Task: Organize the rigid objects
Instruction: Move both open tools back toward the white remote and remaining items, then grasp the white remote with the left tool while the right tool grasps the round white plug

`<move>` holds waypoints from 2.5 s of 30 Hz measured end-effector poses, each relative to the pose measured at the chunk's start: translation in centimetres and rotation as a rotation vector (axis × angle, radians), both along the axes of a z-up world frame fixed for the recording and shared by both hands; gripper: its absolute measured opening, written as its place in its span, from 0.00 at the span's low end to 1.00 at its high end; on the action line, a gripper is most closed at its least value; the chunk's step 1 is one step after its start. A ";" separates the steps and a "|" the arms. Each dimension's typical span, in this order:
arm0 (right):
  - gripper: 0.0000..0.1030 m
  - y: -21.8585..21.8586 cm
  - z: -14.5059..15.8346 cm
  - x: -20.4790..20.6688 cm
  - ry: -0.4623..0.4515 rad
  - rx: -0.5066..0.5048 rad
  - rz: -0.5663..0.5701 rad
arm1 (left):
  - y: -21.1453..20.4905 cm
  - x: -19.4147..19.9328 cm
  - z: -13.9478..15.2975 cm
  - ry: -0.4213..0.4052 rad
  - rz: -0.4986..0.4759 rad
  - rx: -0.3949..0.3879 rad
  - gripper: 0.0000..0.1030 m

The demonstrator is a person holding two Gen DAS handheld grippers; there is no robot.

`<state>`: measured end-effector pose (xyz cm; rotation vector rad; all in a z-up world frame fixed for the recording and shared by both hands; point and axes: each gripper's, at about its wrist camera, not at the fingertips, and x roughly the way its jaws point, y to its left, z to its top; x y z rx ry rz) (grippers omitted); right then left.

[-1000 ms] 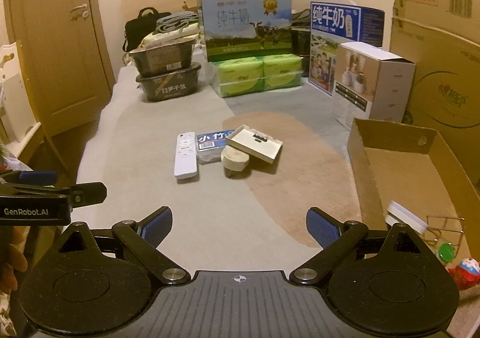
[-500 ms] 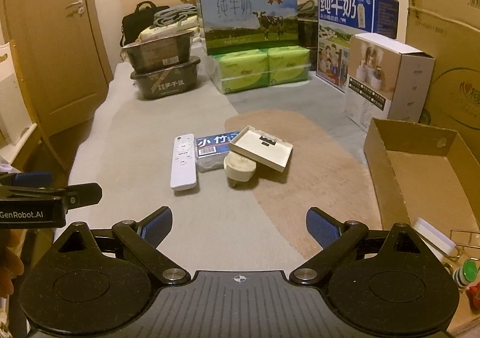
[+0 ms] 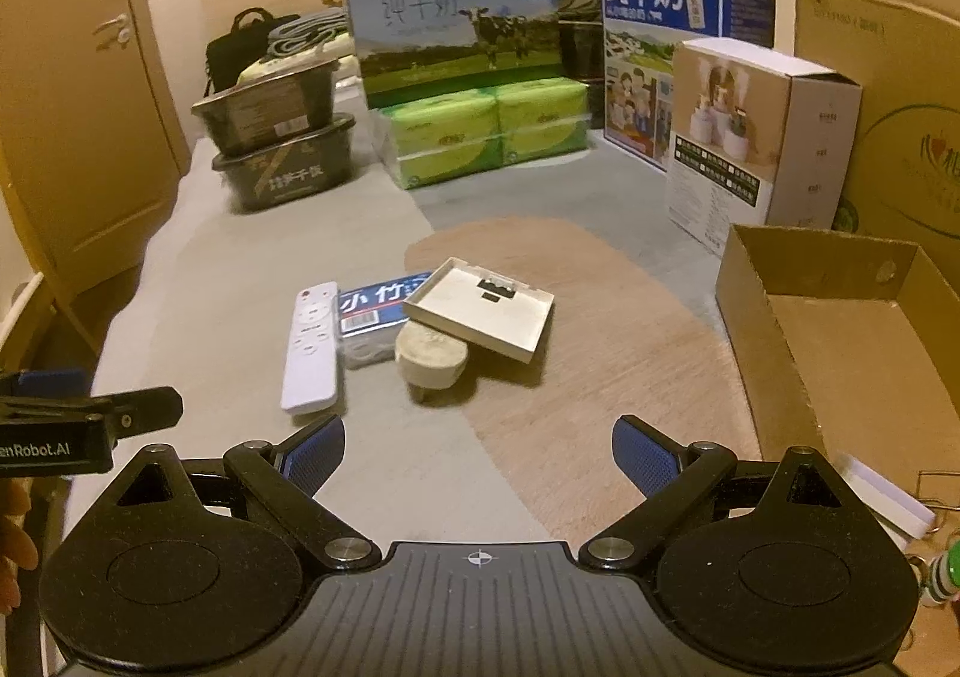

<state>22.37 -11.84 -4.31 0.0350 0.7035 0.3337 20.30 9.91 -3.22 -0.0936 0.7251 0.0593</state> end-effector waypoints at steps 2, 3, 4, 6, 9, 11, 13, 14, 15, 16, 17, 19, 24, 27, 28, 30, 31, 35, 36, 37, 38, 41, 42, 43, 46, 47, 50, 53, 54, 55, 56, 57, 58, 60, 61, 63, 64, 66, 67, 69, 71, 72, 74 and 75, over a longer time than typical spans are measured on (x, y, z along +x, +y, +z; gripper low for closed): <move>0.93 0.0 -0.3 0.5 0.007 0.004 -0.002 | -0.1 0.5 -0.4 0.005 -0.004 0.001 1.00; 0.93 0.0 -0.5 0.7 0.010 0.005 -0.002 | -0.1 0.8 -0.6 0.008 -0.006 0.002 1.00; 0.93 0.0 -0.6 0.9 0.013 0.004 -0.001 | -0.2 1.2 -0.8 0.012 -0.008 0.003 1.00; 0.93 0.1 -1.0 1.3 0.020 0.006 0.003 | -0.3 1.7 -1.3 0.018 -0.011 0.002 1.00; 0.93 0.1 -1.4 1.7 0.024 0.010 0.007 | -0.4 2.4 -1.8 0.028 -0.012 -0.001 1.00; 0.93 0.1 -1.6 2.0 0.027 0.015 0.015 | -0.5 2.8 -2.3 0.034 -0.013 -0.003 1.00; 0.93 0.1 -1.9 2.3 0.024 0.016 0.022 | -0.7 3.2 -2.7 0.041 -0.016 -0.003 1.00; 0.93 0.1 -2.0 2.4 0.023 0.016 0.022 | -0.8 3.4 -2.8 0.043 -0.017 -0.004 1.00; 0.93 0.1 -2.1 2.6 0.024 0.018 0.021 | -0.9 3.6 -3.0 0.045 -0.018 -0.004 1.00; 0.93 0.1 -2.2 2.8 0.025 0.021 0.020 | -1.0 3.8 -3.2 0.047 -0.019 -0.005 1.00; 0.93 0.0 -2.2 3.0 0.026 0.024 0.021 | -1.0 4.0 -3.3 0.049 -0.020 -0.005 1.00; 0.93 0.0 -2.4 3.3 0.026 0.025 0.024 | -1.1 4.4 -3.6 0.054 -0.022 -0.007 1.00; 0.92 0.0 -2.9 4.2 0.028 0.027 0.029 | -1.4 5.5 -4.3 0.064 -0.026 -0.012 1.00; 0.92 -0.1 -3.3 4.7 0.029 0.030 0.026 | -1.6 6.1 -4.7 0.066 -0.027 -0.016 1.00; 0.92 -0.2 -3.3 4.8 0.029 0.030 0.023 | -1.6 6.2 -4.8 0.067 -0.026 -0.017 1.00; 0.92 -0.4 -3.6 5.1 0.028 0.032 0.018 | -1.7 6.7 -5.1 0.068 -0.027 -0.021 1.00; 0.92 -0.5 -3.7 5.2 0.030 0.034 0.016 | -1.8 6.8 -5.2 0.068 -0.027 -0.023 1.00; 0.92 -0.8 -4.1 5.7 0.037 0.035 0.010 | -2.2 7.4 -5.7 0.069 -0.027 -0.029 0.99; 0.92 -0.9 -4.2 5.8 0.040 0.036 0.009 | -2.3 7.6 -5.8 0.069 -0.026 -0.030 0.99; 0.92 -1.0 -4.3 5.8 0.042 0.036 0.007 | -2.3 7.8 -6.0 0.071 -0.024 -0.031 0.99; 0.92 -1.1 -4.5 5.9 0.044 0.036 0.006 | -2.4 8.0 -6.1 0.071 -0.021 -0.033 0.99; 0.92 -1.3 -4.8 6.0 0.049 0.037 0.003 | -2.5 8.4 -6.6 0.071 -0.012 -0.035 0.99; 0.92 -1.4 -4.9 6.0 0.050 0.038 0.001 | -2.6 8.6 -6.8 0.070 -0.009 -0.033 0.99; 0.92 -1.4 -5.0 6.1 0.052 0.038 0.000 | -2.6 8.7 -6.9 0.065 -0.006 -0.028 0.98; 0.92 -1.6 -5.2 6.2 0.059 0.039 -0.002 | -2.7 9.1 -7.0 0.056 -0.001 -0.024 0.95; 0.92 -1.7 -5.3 6.2 0.060 0.040 -0.003 | -2.7 9.2 -7.0 0.054 0.002 -0.023 0.93; 0.92 -1.7 -5.4 6.3 0.063 0.042 -0.005 | -2.5 9.4 -6.8 0.049 0.005 -0.022 0.84; 0.92 -1.6 -5.5 6.3 0.063 0.041 -0.002 | -2.2 9.3 -6.6 0.047 0.005 -0.020 0.74; 0.91 -1.6 -5.4 6.3 0.064 0.041 -0.001 | -2.1 9.2 -6.6 0.047 0.003 -0.019 0.68; 0.91 -1.5 -5.4 6.3 0.063 0.041 0.000 | -2.0 9.1 -6.5 0.049 0.002 -0.017 0.63; 0.91 -1.4 -5.4 6.3 0.063 0.041 0.002 | -1.9 9.0 -6.4 0.051 0.001 -0.014 0.60; 0.91 -1.3 -5.3 6.3 0.061 0.041 0.003 | -1.8 8.9 -6.4 0.052 0.000 -0.012 0.55; 0.90 -1.2 -5.2 6.2 0.060 0.041 0.006 | -1.7 8.8 -6.3 0.054 -0.001 -0.010 0.50; 0.90 -0.9 -5.1 6.2 0.056 0.037 0.012 | -1.3 8.6 -6.2 0.059 -0.004 -0.010 0.43; 0.89 -0.7 -5.0 6.2 0.055 0.036 0.016 | -1.2 8.5 -6.1 0.060 -0.007 -0.009 0.37; 0.89 -0.3 -4.8 6.2 0.053 0.035 0.024 | -0.9 8.2 -6.0 0.064 -0.014 -0.010 0.35; 0.88 -0.1 -4.7 6.2 0.050 0.034 0.028 | -0.7 8.0 -5.9 0.066 -0.018 -0.009 0.35; 0.88 0.3 -4.5 6.2 0.046 0.034 0.035 | -0.4 7.6 -5.8 0.069 -0.027 -0.005 0.35; 0.87 0.5 -4.4 6.2 0.044 0.034 0.039 | -0.2 7.4 -5.8 0.070 -0.030 -0.003 0.35; 0.87 1.0 -4.2 6.2 0.039 0.033 0.048 | 0.1 6.9 -5.7 0.074 -0.034 0.004 0.35; 0.86 1.5 -4.1 6.2 0.031 0.032 0.058 | 0.4 6.6 -5.7 0.075 -0.036 0.011 0.35; 0.86 1.7 -4.1 6.2 0.030 0.032 0.062 | 0.6 6.5 -5.7 0.075 -0.035 0.014 0.35; 0.85 2.1 -4.2 6.4 0.028 0.032 0.070 | 0.9 6.3 -5.7 0.076 -0.033 0.014 0.35; 0.85 2.3 -4.3 6.4 0.026 0.032 0.075 | 1.1 6.3 -5.7 0.076 -0.033 0.012 0.35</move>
